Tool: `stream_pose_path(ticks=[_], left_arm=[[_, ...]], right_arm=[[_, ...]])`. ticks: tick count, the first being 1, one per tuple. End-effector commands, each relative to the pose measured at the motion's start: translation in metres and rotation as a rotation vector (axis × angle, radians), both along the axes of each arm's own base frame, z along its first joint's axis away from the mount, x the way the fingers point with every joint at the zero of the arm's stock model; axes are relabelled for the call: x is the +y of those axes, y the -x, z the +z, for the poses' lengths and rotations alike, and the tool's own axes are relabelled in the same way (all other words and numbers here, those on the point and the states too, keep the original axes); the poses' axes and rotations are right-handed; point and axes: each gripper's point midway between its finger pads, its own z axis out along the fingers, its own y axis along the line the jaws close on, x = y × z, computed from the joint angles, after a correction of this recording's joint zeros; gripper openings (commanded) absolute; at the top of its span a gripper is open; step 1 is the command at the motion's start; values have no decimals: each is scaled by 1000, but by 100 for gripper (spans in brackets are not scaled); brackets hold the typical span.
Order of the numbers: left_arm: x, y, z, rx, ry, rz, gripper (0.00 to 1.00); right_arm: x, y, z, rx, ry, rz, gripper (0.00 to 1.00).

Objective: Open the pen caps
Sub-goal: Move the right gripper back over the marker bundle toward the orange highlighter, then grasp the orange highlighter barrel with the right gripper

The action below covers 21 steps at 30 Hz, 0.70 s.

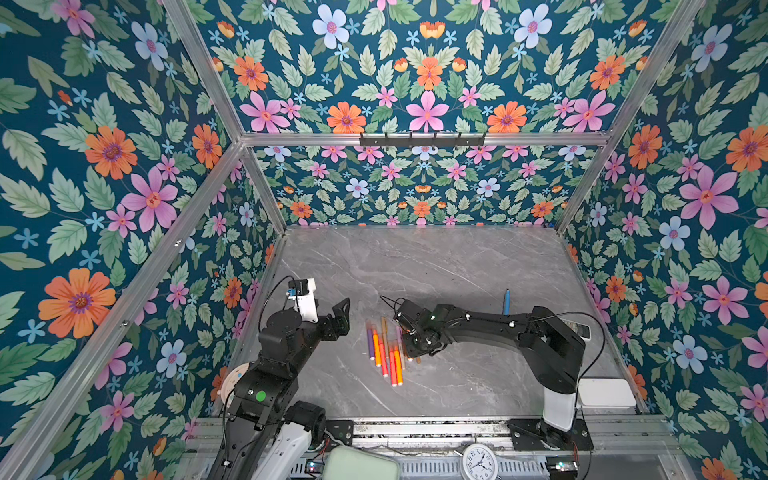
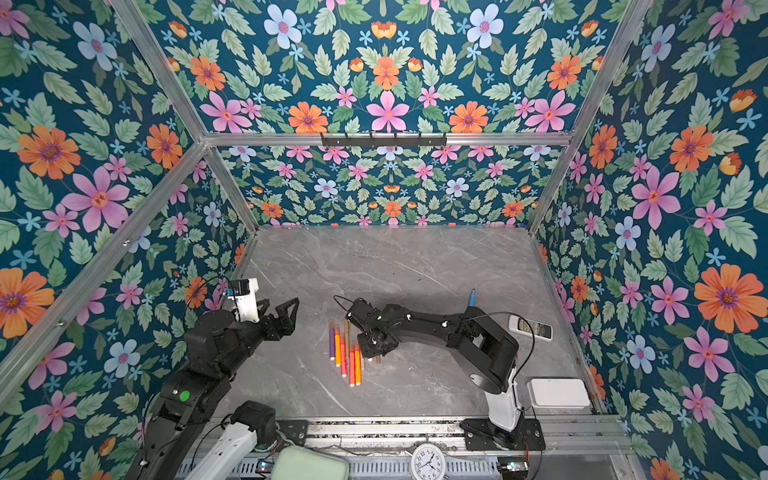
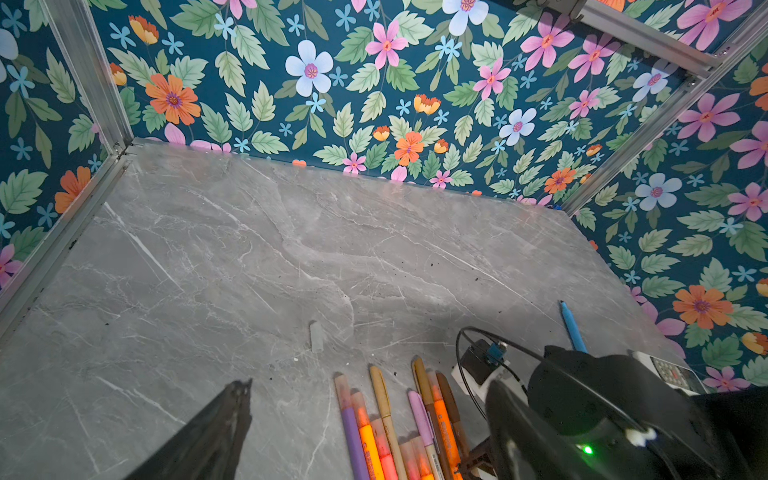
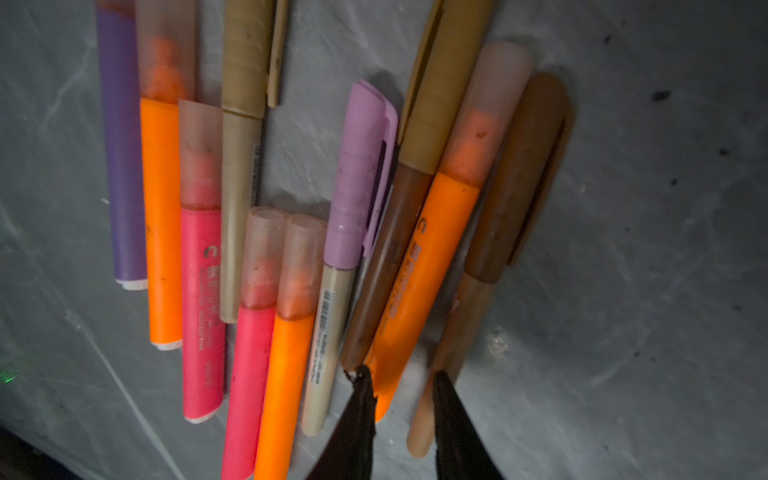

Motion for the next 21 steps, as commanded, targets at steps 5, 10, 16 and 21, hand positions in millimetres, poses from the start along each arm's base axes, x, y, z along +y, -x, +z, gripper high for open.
stream_pose_path(ticks=[5, 10, 16, 21], left_arm=[[-3, -2, 1, 5, 4, -13, 84], [-3, -1, 0, 6, 3, -15, 84], [-4, -2, 0, 6, 5, -18, 84], [-5, -2, 0, 7, 5, -21, 83]], right_arm=[[6, 0, -1, 4, -11, -1, 28], [2, 1, -8, 4, 22, -9, 28], [-5, 4, -10, 0, 56, -10, 27], [-9, 5, -11, -15, 106, -5, 25]])
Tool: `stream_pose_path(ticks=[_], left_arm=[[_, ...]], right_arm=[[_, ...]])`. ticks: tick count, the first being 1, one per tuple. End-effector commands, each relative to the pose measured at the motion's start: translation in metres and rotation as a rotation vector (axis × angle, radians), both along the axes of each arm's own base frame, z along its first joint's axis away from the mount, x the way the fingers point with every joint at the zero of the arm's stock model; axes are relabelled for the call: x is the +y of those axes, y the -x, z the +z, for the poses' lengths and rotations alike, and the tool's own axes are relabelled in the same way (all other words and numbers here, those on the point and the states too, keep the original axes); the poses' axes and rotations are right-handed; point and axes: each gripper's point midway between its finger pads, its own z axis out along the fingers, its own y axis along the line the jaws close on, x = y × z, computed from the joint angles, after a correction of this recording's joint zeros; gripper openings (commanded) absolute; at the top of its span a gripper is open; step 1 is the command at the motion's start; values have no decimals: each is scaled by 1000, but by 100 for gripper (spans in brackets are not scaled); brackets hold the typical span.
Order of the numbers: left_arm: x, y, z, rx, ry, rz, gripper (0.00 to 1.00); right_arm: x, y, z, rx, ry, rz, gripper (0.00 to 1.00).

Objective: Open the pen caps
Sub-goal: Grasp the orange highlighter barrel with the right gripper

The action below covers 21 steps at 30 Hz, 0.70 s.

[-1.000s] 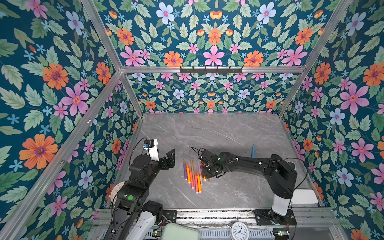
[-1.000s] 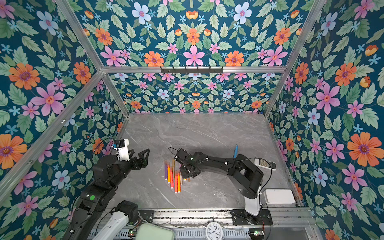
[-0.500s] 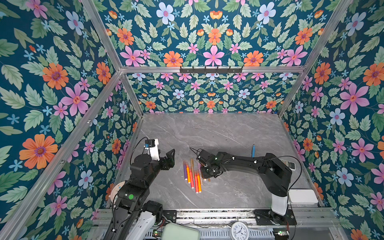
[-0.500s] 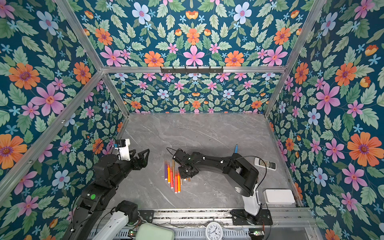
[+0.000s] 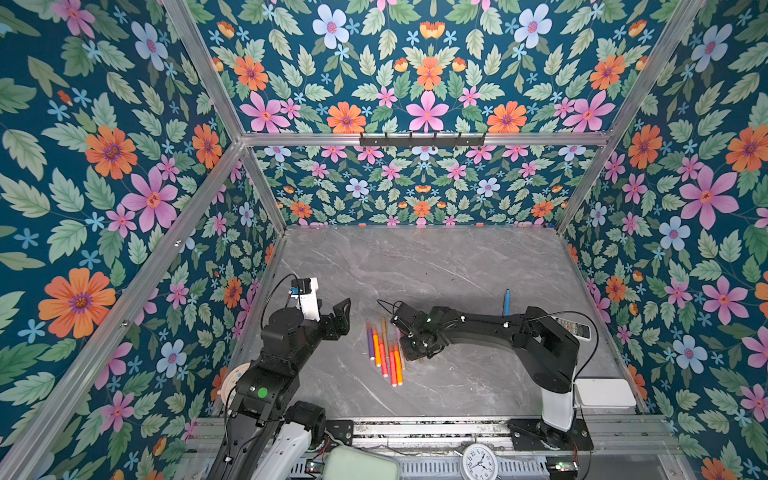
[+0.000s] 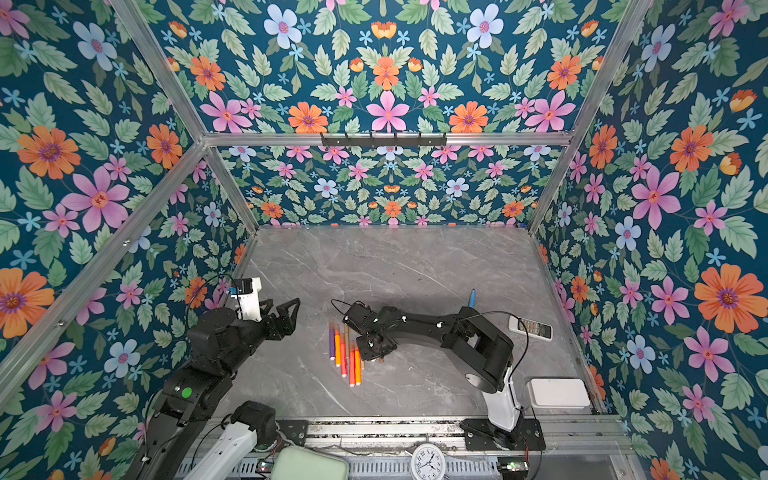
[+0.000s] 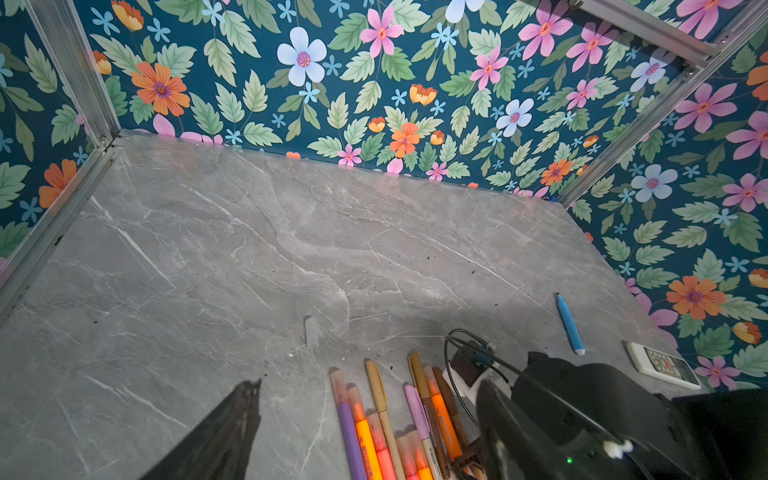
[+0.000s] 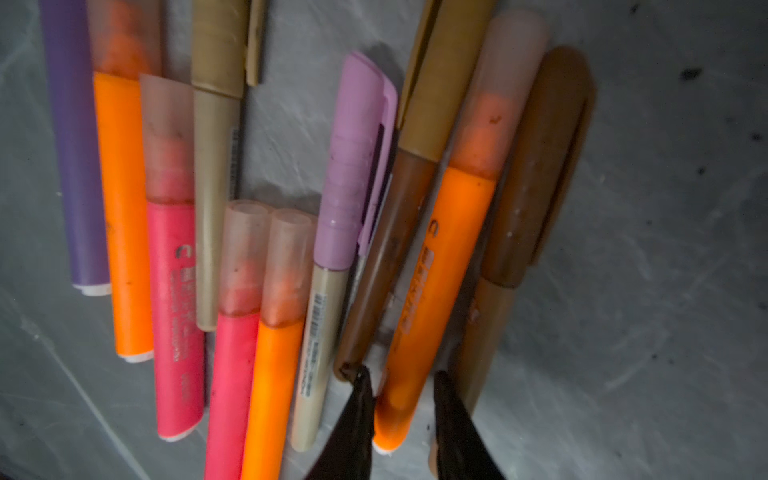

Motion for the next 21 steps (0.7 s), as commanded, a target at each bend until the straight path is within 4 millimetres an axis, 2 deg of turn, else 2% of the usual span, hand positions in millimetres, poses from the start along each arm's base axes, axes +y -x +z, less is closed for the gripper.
stream_pose_path(ticks=[1, 11, 17, 21], left_arm=[[-1, 0, 2, -8, 4, -3, 83], [-1, -1, 3, -8, 5, -8, 83], [-1, -1, 2, -5, 5, -6, 83], [-1, -2, 1, -2, 4, -6, 83]], right_arm=[[-10, 0, -3, -13, 63, -13, 25], [-12, 4, -14, 0, 93, -15, 23], [-8, 3, -12, -4, 93, -7, 8], [-11, -2, -1, -37, 93, -17, 6]])
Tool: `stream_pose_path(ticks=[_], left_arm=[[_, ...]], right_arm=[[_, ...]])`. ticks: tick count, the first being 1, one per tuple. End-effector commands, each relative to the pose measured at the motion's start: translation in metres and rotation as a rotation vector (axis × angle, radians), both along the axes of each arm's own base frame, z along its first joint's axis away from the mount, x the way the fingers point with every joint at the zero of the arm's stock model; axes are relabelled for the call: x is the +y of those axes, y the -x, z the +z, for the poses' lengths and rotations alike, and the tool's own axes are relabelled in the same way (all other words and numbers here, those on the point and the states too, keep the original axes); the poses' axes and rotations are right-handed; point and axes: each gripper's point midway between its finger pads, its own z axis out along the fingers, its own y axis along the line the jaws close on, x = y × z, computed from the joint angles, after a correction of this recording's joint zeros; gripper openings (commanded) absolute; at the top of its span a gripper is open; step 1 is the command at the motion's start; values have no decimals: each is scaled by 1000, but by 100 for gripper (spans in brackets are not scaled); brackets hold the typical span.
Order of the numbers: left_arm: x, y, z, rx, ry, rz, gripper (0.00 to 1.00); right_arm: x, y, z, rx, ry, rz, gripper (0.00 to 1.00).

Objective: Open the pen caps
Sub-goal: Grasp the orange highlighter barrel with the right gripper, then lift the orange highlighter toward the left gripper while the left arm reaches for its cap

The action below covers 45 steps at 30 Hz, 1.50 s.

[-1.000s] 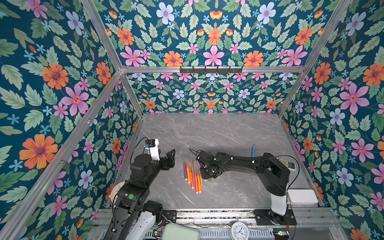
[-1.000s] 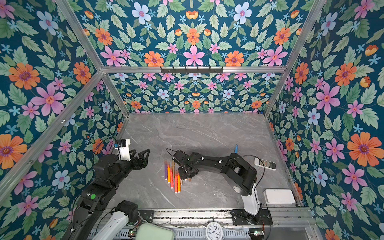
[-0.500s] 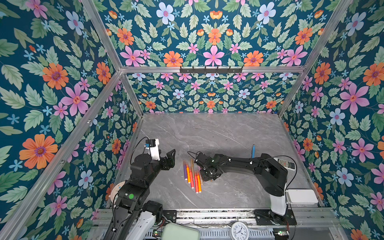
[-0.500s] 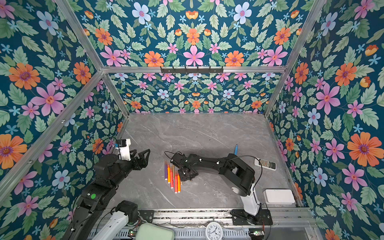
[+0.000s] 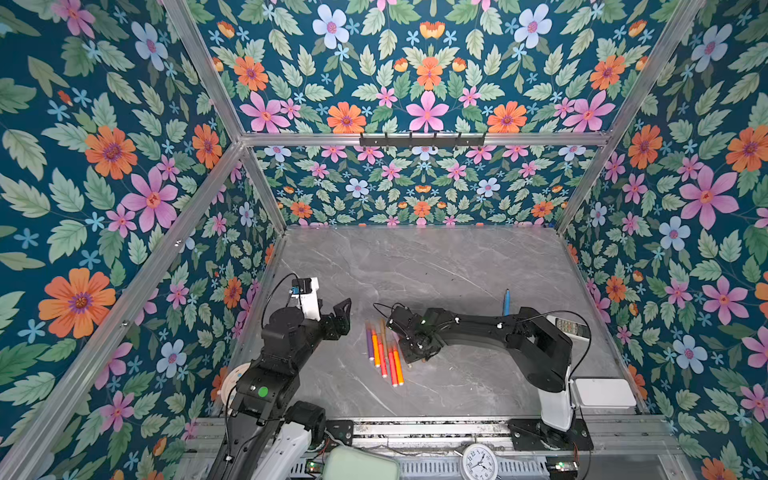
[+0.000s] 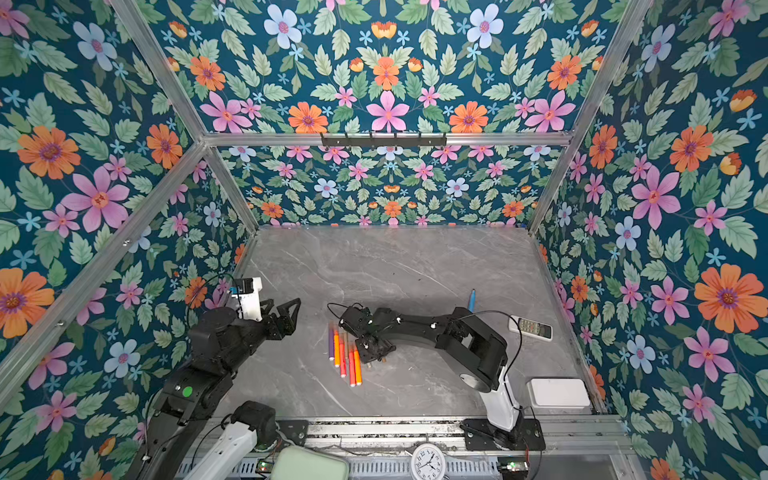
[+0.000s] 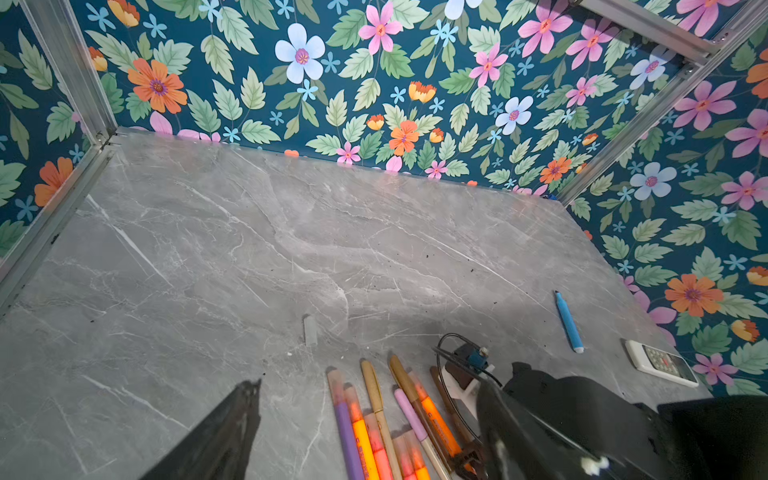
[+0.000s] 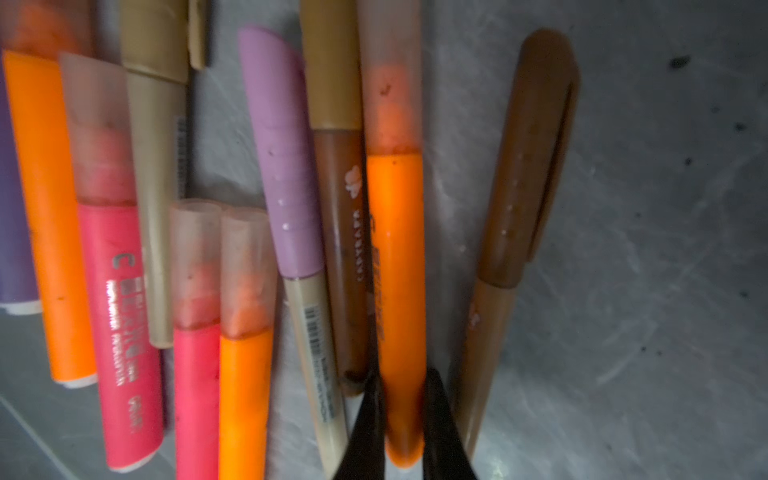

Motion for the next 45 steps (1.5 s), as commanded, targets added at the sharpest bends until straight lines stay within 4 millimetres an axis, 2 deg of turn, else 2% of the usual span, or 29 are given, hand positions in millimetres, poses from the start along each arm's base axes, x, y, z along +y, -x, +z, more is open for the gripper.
stream_pose_path(ticks=[1, 10, 16, 17, 18, 22, 28, 33, 38, 42, 45], left_arm=[[-1, -1, 3, -11, 3, -4, 83], [-2, -2, 0, 6, 3, -5, 82], [-8, -3, 0, 13, 57, -17, 81], [-12, -5, -1, 15, 88, -30, 82], [-21, -8, -5, 19, 129, -58, 82], [-53, -22, -25, 108, 269, -160, 80], [-86, -41, -40, 173, 482, -242, 76], [-112, -44, -57, 223, 552, -270, 75], [-156, -36, -59, 250, 506, -336, 75], [-186, -30, -62, 289, 505, -406, 74], [-200, -26, -67, 306, 498, -427, 74]], right_arm=[[-9, -3, 7, -29, 34, -11, 6], [-20, -9, 50, -135, -23, -25, 5], [-36, -5, 66, -198, -70, -20, 4], [-39, -4, 64, -202, -73, -16, 4], [-41, -2, 74, -223, -108, -15, 4], [-61, 7, 76, -255, -146, -27, 4], [-92, 29, 77, -260, -201, -47, 4], [-111, 40, 83, -269, -227, -59, 5], [-115, 44, 92, -280, -275, -59, 5], [-107, 48, 98, -274, -344, -41, 5], [-97, 52, 103, -258, -402, -13, 5]])
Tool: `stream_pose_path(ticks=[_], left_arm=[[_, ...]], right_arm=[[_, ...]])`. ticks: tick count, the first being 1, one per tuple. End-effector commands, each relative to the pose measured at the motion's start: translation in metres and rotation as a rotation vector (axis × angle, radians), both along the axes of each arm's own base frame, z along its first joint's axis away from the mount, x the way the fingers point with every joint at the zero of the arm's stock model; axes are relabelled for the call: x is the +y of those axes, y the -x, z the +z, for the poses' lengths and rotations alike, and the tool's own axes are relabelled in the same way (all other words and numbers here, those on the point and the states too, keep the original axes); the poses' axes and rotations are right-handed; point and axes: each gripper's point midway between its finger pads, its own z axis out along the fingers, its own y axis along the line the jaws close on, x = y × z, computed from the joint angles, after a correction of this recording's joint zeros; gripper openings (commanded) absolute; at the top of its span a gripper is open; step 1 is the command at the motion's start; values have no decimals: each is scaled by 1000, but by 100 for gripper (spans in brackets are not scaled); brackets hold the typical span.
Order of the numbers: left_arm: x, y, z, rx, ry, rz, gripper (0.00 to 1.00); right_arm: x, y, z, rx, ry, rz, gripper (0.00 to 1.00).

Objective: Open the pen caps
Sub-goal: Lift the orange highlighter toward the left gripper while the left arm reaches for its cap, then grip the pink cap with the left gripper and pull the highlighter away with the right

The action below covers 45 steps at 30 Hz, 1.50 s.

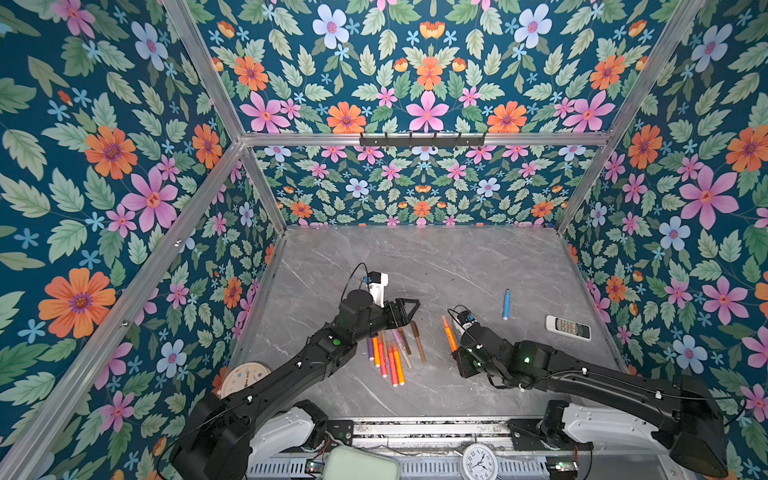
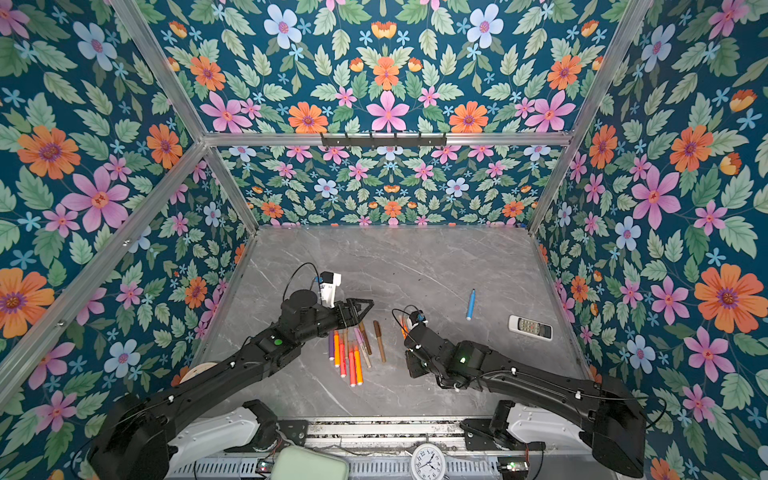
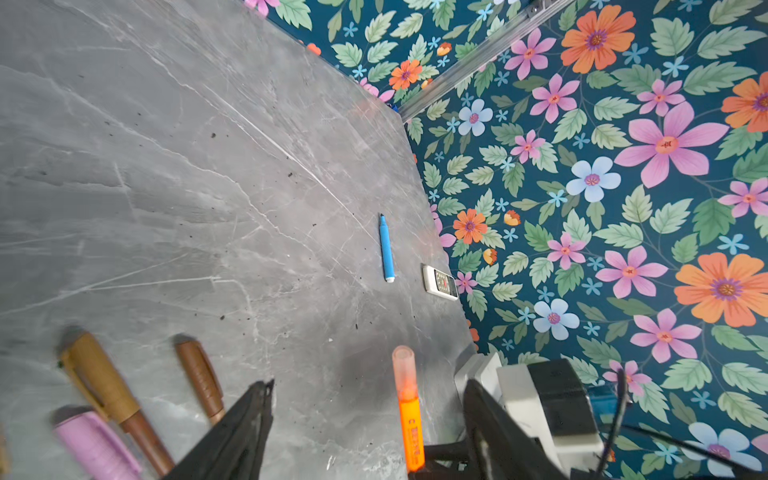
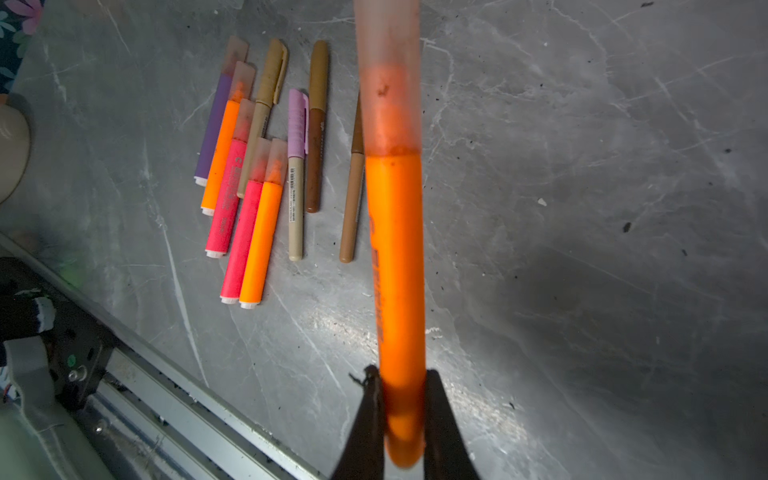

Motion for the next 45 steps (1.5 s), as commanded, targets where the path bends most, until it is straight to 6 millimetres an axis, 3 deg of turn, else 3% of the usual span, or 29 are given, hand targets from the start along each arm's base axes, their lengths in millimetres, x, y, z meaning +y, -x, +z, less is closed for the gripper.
stream_pose_path(ticks=[1, 6, 11, 21, 28, 33, 45], left_arm=[[-13, -2, 7, -25, 29, -9, 74], [-30, 4, -4, -2, 11, -49, 74], [-35, 10, -1, -9, -3, -74, 74], [-34, 13, -7, -4, -8, -76, 75], [-47, 13, -13, 13, -6, -115, 75], [-50, 20, -18, 21, -5, -130, 73], [-56, 28, -28, 37, -3, -164, 51]], right_arm=[[17, 2, 10, 0, -89, 43, 5], [20, 3, 17, -3, -111, 48, 5], [15, 6, 22, -4, -121, 46, 5], [13, 15, -6, 58, -123, 41, 5], [29, 9, 1, 57, -117, 73, 5], [27, 1, 7, 28, -105, 43, 4], [32, 3, 15, 27, -133, 61, 4]])
